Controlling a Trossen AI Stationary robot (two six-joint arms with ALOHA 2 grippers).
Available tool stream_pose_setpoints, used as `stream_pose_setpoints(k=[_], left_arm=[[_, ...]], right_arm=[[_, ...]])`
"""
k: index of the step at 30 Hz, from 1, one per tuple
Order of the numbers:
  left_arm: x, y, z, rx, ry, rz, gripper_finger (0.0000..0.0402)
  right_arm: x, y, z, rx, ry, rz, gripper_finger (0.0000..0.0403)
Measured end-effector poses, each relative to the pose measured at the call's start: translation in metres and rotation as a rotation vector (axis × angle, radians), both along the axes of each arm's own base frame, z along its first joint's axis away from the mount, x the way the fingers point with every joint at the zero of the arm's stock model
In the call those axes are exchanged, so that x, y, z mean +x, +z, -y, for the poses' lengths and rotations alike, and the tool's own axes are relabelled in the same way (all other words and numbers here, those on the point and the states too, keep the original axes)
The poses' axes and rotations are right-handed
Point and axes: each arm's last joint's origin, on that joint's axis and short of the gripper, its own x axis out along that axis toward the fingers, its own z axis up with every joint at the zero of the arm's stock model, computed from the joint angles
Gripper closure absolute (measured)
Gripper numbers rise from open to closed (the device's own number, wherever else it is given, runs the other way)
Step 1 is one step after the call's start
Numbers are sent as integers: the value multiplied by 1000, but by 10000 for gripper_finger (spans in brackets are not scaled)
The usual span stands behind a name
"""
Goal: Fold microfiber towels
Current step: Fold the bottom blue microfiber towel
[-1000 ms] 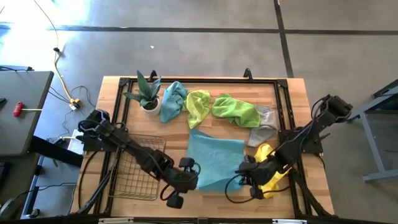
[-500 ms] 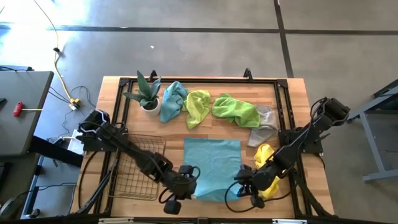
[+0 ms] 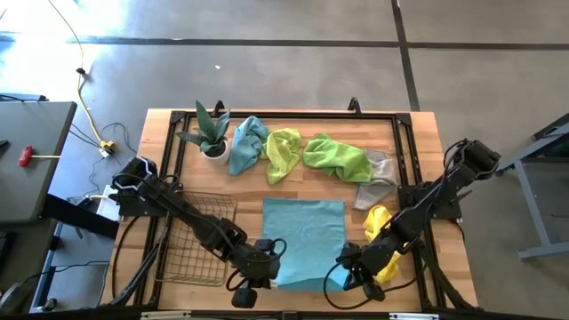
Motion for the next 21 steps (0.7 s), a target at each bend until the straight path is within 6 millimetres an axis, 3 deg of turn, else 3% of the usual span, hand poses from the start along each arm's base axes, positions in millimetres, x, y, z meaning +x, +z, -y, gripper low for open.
stream_pose_setpoints(k=[9, 21], left_arm=[[4, -2, -12, 149, -6, 51, 401], [6, -14, -73, 477, 186, -93, 401]], right_arm=[[2, -10, 15, -187, -30, 6, 402], [13, -29, 79, -546, -259, -193, 402]])
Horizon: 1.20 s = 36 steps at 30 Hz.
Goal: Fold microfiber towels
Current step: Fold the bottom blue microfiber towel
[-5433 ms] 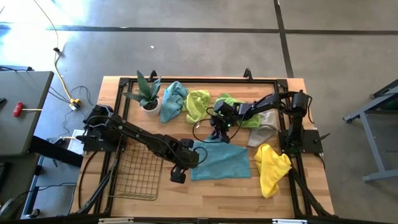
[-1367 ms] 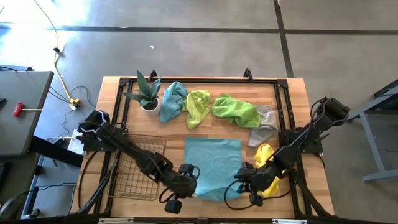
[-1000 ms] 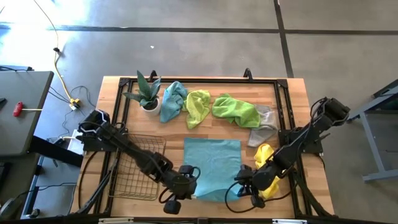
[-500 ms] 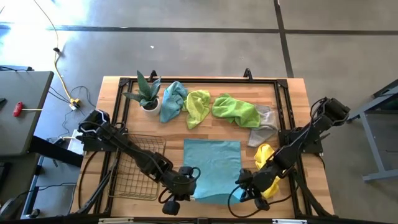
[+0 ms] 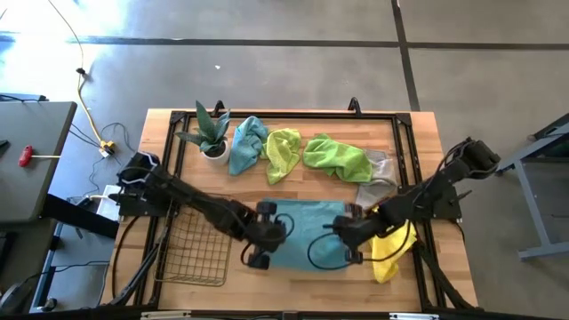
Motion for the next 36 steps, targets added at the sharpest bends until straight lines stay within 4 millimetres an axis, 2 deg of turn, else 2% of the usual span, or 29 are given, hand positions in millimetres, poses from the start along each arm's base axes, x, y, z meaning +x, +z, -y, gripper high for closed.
stream_pose_setpoints(k=[4, 11, 15, 18, 27, 36], left_arm=[[0, -13, -21, 31, 29, -37, 401], [-7, -54, -57, 44, 105, -86, 401], [-7, -58, -76, 46, 156, -95, 401], [-6, -58, -86, 45, 185, -95, 401], [-5, -58, -95, 60, 179, -85, 401], [-2, -56, -95, 70, 160, -53, 401]], right_arm=[[4, -2, 18, -75, -46, -26, 402], [10, -3, 41, -129, -98, -46, 402], [13, -4, 53, -131, -148, -49, 402], [11, -12, 63, -139, -181, -69, 402], [3, -33, 82, -152, -247, -112, 402], [4, -34, 85, -176, -237, -101, 402]])
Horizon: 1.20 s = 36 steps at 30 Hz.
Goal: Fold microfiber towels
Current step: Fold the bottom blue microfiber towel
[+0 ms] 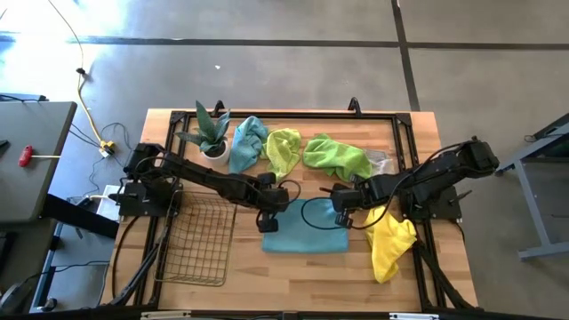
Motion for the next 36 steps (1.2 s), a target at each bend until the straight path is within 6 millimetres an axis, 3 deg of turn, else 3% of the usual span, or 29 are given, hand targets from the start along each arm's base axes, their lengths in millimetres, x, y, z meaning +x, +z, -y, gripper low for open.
stream_pose_setpoints(k=[7, 17, 24, 30, 36], left_arm=[[1, -7, -1, 83, 26, -27, 398], [1, -25, -1, 145, 27, -118, 321], [-3, -17, -4, 29, 113, -169, 289], [-2, -26, 23, -120, -50, -119, 292], [-4, -44, 48, -86, -173, 1, 297]], right_arm=[[0, 0, 0, -5, 17, -2, 390], [1, 0, 0, -3, 17, 6, 273], [0, 4, -3, 109, -11, 19, 247], [-4, 4, -23, 269, -15, 0, 247], [-14, 5, -51, 204, -16, 35, 247]])
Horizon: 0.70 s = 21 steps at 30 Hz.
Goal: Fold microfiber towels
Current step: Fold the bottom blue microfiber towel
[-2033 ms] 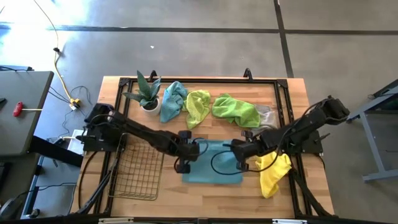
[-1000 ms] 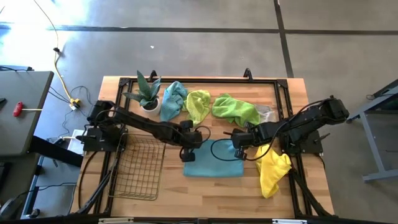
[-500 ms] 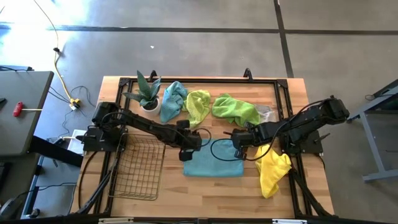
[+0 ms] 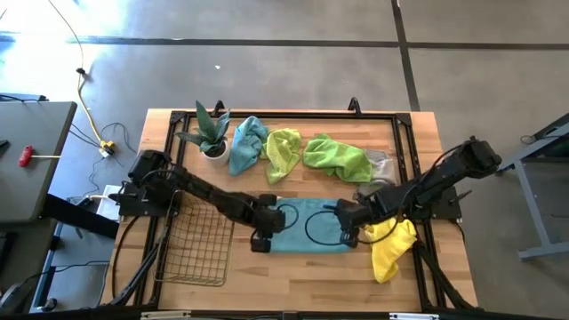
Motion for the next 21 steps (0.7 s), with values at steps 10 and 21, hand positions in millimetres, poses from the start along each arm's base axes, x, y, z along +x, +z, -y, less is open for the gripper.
stream_pose_setpoints(k=[10, 21], left_arm=[[-19, -23, -2, 24, 160, -13, 298], [-26, -26, 22, -74, 186, -31, 298]], right_arm=[[-16, 1, -28, -70, -185, 87, 247], [-29, -35, -25, 144, -386, 167, 247]])
